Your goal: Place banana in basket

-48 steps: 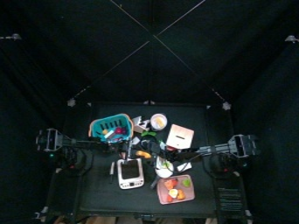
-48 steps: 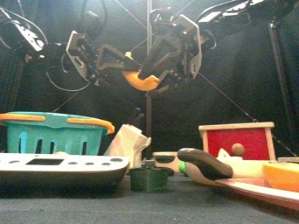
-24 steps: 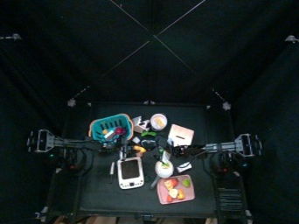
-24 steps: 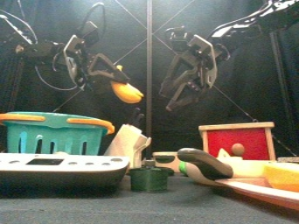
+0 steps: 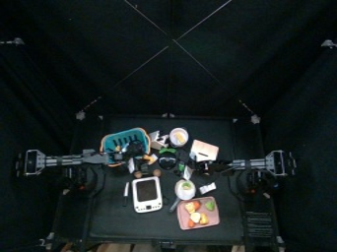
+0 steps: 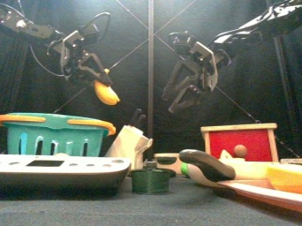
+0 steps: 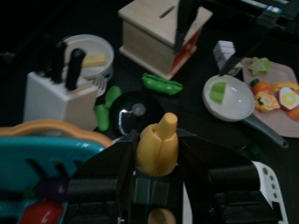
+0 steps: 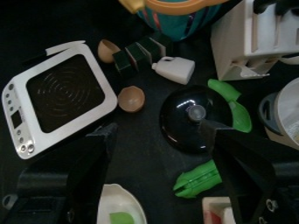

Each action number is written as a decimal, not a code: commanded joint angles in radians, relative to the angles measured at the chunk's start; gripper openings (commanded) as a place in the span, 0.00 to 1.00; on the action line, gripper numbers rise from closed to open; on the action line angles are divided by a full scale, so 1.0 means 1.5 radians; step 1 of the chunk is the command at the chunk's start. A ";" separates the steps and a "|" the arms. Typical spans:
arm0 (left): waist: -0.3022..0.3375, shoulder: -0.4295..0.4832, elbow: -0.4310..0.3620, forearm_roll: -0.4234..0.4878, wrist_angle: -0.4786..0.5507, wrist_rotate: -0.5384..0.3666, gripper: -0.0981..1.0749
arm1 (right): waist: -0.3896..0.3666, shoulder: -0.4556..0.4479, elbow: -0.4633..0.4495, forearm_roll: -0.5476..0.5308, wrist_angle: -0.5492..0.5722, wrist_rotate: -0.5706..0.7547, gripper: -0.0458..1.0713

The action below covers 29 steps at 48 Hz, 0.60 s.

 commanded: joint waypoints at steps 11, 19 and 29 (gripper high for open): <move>0.146 -0.018 0.020 0.002 0.008 0.003 0.58 | 0.000 -0.021 -0.010 -0.025 -0.020 -0.001 0.98; 0.187 0.031 0.040 0.003 0.001 0.003 0.59 | 0.000 -0.017 -0.006 -0.045 -0.022 -0.001 0.98; 0.202 0.084 0.040 0.004 0.001 0.003 0.62 | -0.001 -0.010 -0.005 -0.054 -0.022 -0.001 0.98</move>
